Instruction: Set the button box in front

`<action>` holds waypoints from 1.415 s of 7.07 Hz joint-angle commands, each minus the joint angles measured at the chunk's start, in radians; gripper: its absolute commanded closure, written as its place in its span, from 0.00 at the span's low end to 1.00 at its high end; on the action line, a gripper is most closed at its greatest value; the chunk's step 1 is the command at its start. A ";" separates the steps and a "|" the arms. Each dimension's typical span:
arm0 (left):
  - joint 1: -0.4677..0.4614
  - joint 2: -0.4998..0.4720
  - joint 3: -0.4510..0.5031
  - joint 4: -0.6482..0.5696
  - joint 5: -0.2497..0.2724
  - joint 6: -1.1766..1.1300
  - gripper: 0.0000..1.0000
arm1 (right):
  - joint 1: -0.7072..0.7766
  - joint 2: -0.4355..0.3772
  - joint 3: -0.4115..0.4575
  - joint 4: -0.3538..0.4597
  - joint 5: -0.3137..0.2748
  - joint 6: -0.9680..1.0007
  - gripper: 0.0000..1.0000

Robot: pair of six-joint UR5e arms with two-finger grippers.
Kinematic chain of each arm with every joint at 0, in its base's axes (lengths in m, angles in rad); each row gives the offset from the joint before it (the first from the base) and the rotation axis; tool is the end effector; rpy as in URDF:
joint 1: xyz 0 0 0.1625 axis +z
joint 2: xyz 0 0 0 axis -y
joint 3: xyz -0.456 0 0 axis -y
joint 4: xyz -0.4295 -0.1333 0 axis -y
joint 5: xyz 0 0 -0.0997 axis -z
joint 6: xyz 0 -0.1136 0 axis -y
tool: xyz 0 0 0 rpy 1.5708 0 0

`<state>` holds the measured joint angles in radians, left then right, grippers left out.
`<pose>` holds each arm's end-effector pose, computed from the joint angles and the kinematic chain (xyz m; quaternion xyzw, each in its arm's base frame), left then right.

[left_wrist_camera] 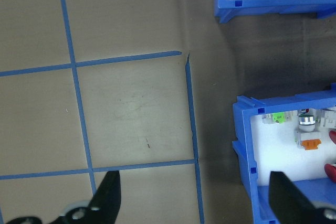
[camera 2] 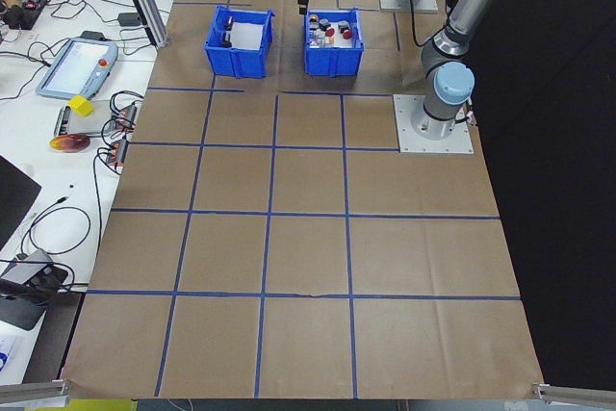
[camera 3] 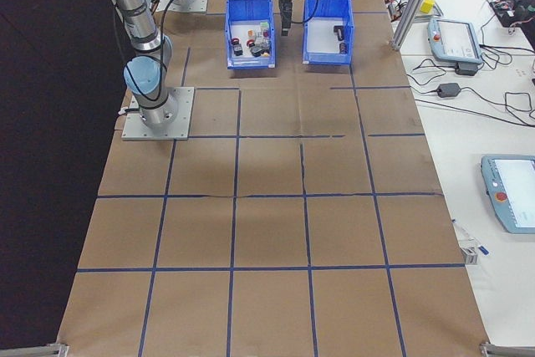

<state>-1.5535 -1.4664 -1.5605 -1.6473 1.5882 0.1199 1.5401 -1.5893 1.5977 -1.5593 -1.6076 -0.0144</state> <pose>-0.1229 -0.4853 0.5555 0.0511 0.9985 -0.0185 0.0100 0.1131 -0.5222 0.4993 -0.0080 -0.9997 -0.0104 0.0182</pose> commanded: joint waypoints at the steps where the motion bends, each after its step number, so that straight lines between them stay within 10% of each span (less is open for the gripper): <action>1: 0.003 -0.009 0.000 0.000 -0.001 0.003 0.01 | 0.000 0.000 -0.001 -0.002 0.000 -0.006 0.00; 10: 0.001 -0.012 0.005 0.018 0.001 0.000 0.01 | 0.003 0.154 -0.161 0.005 0.083 -0.315 0.00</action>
<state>-1.5519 -1.4777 -1.5537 -1.6335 1.5902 0.1194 1.5432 -1.4959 1.5015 -1.5603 -1.5292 -0.2408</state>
